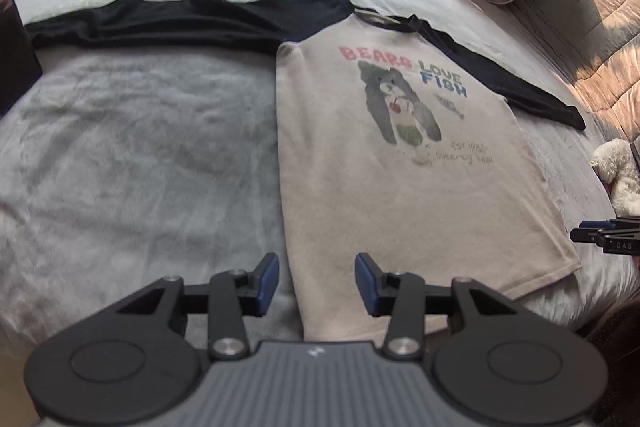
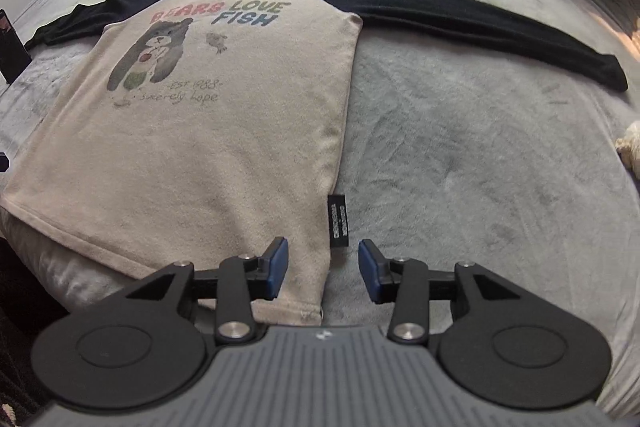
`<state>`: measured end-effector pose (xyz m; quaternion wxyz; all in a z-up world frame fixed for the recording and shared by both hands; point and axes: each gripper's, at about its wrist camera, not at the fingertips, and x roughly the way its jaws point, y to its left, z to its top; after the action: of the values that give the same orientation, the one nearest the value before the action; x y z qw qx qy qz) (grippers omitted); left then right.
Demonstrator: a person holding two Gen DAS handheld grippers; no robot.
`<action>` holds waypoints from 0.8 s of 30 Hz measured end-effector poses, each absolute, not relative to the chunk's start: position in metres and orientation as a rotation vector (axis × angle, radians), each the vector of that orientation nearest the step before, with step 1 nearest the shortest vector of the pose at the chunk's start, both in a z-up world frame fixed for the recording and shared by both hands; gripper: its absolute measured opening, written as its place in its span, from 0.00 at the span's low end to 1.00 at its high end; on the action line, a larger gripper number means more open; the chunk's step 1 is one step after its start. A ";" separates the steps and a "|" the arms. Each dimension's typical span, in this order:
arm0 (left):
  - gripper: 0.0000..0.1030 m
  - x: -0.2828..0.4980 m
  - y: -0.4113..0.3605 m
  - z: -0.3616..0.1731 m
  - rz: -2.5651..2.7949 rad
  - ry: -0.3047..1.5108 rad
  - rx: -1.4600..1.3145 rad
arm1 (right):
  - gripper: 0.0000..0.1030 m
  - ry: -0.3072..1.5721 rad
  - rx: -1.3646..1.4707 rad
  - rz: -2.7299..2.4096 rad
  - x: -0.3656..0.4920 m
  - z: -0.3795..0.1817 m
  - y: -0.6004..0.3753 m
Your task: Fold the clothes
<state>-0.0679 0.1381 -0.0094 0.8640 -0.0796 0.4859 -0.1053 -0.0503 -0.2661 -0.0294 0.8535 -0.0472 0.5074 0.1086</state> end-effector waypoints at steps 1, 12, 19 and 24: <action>0.47 -0.062 0.135 -0.006 -0.225 0.995 -0.153 | 0.43 1.049 -0.105 0.230 -0.046 -0.027 -0.263; 0.48 0.029 0.061 -0.019 -0.323 0.757 -0.019 | 0.51 0.855 -0.173 0.266 0.026 -0.038 -0.197; 0.52 0.074 0.054 -0.049 -0.255 0.672 -0.009 | 0.52 0.749 -0.136 0.294 0.071 -0.058 -0.183; 0.56 0.089 0.061 -0.072 -0.179 0.682 0.008 | 0.66 0.695 -0.075 0.262 0.083 -0.078 -0.201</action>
<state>0.0886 0.0607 -0.0719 0.9385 0.0040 0.3338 -0.0879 0.0831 -0.2013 -0.0783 0.9312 -0.0368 0.3393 0.1280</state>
